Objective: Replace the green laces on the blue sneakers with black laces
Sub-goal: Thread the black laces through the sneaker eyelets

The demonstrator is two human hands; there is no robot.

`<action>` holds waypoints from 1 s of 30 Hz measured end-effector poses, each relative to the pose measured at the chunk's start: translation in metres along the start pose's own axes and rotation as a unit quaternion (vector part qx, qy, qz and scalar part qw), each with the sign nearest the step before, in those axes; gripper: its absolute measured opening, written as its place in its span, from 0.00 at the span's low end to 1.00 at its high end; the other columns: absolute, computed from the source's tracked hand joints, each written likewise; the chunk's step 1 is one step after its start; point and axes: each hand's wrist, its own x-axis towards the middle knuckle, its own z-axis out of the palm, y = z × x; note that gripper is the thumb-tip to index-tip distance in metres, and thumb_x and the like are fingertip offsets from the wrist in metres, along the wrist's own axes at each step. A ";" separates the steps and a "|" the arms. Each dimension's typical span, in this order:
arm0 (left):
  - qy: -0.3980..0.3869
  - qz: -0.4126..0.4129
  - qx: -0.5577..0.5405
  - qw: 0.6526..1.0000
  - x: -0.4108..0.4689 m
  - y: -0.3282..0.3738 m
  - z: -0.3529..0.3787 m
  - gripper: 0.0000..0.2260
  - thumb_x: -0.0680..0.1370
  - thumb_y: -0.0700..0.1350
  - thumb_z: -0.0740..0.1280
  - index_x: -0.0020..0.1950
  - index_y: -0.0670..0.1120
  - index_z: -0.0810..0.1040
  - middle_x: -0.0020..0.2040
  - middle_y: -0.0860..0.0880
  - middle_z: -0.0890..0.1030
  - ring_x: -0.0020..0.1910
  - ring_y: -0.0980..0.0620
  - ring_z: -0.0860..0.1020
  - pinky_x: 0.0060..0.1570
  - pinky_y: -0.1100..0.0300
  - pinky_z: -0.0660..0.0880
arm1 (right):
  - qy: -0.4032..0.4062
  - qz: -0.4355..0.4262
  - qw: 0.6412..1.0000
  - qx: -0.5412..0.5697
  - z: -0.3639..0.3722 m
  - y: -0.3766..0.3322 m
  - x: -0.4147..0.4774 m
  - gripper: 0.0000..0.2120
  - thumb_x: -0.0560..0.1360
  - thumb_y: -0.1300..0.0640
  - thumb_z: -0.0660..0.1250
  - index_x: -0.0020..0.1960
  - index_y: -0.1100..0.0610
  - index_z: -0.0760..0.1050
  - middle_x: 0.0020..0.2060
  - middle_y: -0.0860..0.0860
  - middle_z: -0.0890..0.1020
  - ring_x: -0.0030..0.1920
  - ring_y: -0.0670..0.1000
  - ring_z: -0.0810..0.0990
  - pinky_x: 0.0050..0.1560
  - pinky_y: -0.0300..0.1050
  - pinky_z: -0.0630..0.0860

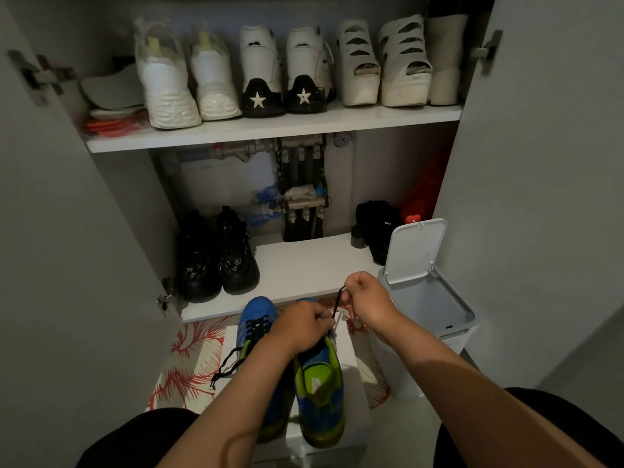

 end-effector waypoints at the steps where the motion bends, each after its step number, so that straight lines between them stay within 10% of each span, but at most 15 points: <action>1: 0.006 -0.002 -0.021 1.000 0.001 0.001 0.000 0.09 0.79 0.49 0.66 0.42 0.47 0.82 0.40 0.51 0.81 0.42 0.54 0.78 0.48 0.54 0.77 | -0.003 -0.010 1.000 0.013 -0.001 -0.003 -0.002 0.09 0.83 0.61 0.55 0.47 0.60 0.71 0.37 0.55 0.78 0.25 0.50 0.69 0.24 0.39 0.66; 13: 0.066 0.014 -0.130 0.989 0.009 0.006 -0.006 0.11 0.77 0.45 0.71 0.35 0.43 0.80 0.31 0.53 0.75 0.30 0.59 0.71 0.32 0.67 0.68 | -0.050 -0.051 0.997 0.018 0.000 -0.001 -0.003 0.10 0.84 0.57 0.59 0.57 0.61 0.77 0.43 0.55 0.82 0.27 0.50 0.74 0.29 0.35 0.71; 21: 0.166 0.017 -0.418 0.893 0.017 0.021 -0.041 0.08 0.78 0.42 0.70 0.39 0.45 0.82 0.33 0.49 0.83 0.35 0.55 0.82 0.42 0.60 0.80 | -0.204 0.009 0.971 -0.127 0.008 0.022 -0.001 0.07 0.79 0.53 0.68 0.50 0.55 0.82 0.38 0.52 0.85 0.31 0.46 0.82 0.24 0.35 0.67; 30: 0.068 -0.048 -0.320 0.944 0.012 0.008 -0.045 0.09 0.81 0.41 0.63 0.56 0.46 0.82 0.46 0.51 0.83 0.42 0.56 0.78 0.42 0.64 0.74 | -0.119 -0.058 0.991 -0.006 -0.001 -0.010 -0.004 0.11 0.79 0.54 0.68 0.45 0.60 0.84 0.36 0.53 0.85 0.30 0.49 0.79 0.28 0.40 0.69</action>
